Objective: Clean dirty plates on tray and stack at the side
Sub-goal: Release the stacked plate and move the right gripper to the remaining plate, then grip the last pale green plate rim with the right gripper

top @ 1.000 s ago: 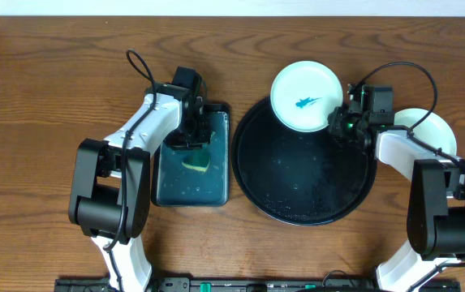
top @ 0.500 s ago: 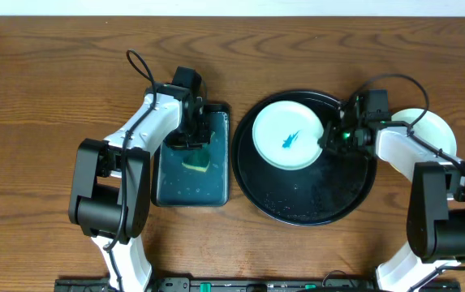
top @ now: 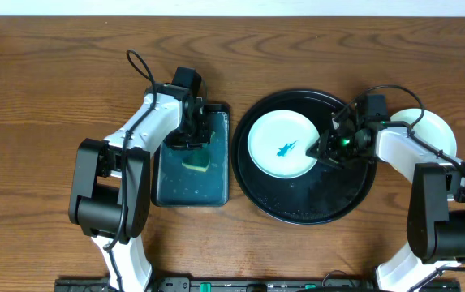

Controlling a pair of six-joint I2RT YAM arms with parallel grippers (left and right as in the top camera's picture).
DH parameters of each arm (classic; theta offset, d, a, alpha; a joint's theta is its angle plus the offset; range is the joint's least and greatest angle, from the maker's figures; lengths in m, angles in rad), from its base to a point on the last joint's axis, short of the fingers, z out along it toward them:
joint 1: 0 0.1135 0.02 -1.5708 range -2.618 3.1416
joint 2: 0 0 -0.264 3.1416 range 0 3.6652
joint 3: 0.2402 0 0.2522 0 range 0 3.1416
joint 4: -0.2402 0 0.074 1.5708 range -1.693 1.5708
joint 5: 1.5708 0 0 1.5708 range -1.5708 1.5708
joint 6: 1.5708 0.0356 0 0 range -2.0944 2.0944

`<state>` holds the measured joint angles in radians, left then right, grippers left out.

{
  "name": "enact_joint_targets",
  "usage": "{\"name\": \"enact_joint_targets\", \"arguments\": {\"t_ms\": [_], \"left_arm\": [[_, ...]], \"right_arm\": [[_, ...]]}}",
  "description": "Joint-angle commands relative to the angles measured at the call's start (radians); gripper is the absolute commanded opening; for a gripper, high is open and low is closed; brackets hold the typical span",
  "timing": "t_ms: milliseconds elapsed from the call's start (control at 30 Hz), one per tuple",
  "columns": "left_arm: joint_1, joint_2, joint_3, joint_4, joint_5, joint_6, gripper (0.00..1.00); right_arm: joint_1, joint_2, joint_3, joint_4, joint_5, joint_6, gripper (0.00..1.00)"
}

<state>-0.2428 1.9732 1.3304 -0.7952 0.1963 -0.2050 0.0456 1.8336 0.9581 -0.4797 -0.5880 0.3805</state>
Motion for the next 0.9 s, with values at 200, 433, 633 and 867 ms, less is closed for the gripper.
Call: {"name": "enact_joint_targets", "arguments": {"t_ms": [200,433,633,867], "left_arm": [[0.001,0.039,-0.005,-0.008,-0.002,0.002,0.08],[0.001,0.039,-0.005,-0.008,-0.002,0.002,0.08],[0.001,0.039,-0.005,-0.008,-0.002,0.002,0.08],[0.002,0.039,-0.005,-0.007,-0.002,0.002,0.08]], "right_arm": [[0.006,0.023,-0.019,0.266,0.106,-0.003,0.29],[0.011,0.023,-0.019,0.385,0.213,-0.063,0.32],[0.035,0.023,-0.019,0.297,0.209,-0.068,0.31],[0.066,0.023,-0.019,0.175,0.161,-0.082,0.33]]}}
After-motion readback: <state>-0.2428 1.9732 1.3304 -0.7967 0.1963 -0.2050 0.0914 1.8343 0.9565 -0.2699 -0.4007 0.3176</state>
